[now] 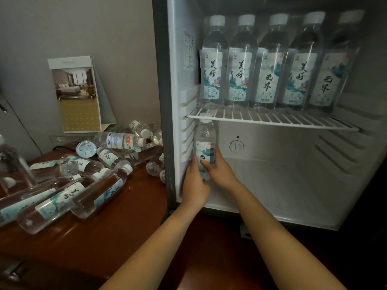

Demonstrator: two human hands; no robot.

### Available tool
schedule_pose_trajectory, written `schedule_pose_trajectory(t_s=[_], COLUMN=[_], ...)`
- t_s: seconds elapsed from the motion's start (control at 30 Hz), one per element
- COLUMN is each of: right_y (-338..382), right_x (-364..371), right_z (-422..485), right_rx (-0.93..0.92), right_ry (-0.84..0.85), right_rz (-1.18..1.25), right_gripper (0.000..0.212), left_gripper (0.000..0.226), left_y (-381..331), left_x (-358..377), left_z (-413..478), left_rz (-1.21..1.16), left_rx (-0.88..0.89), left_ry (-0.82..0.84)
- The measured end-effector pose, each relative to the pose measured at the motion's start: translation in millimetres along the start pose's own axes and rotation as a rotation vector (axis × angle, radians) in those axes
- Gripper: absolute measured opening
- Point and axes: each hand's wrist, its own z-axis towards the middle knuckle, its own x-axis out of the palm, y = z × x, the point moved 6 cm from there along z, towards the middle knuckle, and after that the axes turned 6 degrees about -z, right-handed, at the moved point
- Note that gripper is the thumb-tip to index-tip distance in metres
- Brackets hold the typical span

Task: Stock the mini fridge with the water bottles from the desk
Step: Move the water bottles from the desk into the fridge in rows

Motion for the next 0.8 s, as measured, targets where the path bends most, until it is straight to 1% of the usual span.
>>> schedule_pose_trajectory(t_s=[0.17,0.43,0.53,0.57,0.63,0.73,0.8], right_y=[0.3,7.2,5.6,6.6,9.4,17.2,25.3], right_x=[-1.0,-4.6,-6.6,-8.5,-14.1,-17.6,-6.7], right_z=[0.4,-8.4,-22.2,-28.8,-42.1,-61.5,-70.5], right_rx=[0.020,0.069,0.139,0.160,0.172,0.181,0.166], right_ry=[0.032,0.099,0.112,0.092,-0.021,-0.275,-0.343], right_rz=[-0.008,-0.065,-0.066,-0.075,-0.075,-0.018,0.095], right_gripper=[0.067,0.063,0.071,0.072,0.063,0.037,0.017], left_gripper=[0.078,0.081,0.080,0.078,0.070,0.046,0.034], left_y=[1.6,1.5,-6.7,-8.1,-8.2,-3.9,5.1], left_x=[2.0,1.2,-4.2,-6.6,-16.8,-48.1,-73.0], left_z=[1.8,2.2,-15.6,-24.5,-45.3,-71.6,-81.9], left_rz=[0.026,0.034,0.048,0.031,-0.039,-0.046,-0.054], left_rx=[-0.033,-0.059,-0.031,-0.042,-0.079,-0.015,-0.006], left_ry=[0.036,0.110,0.202,0.249,0.304,0.244,0.178])
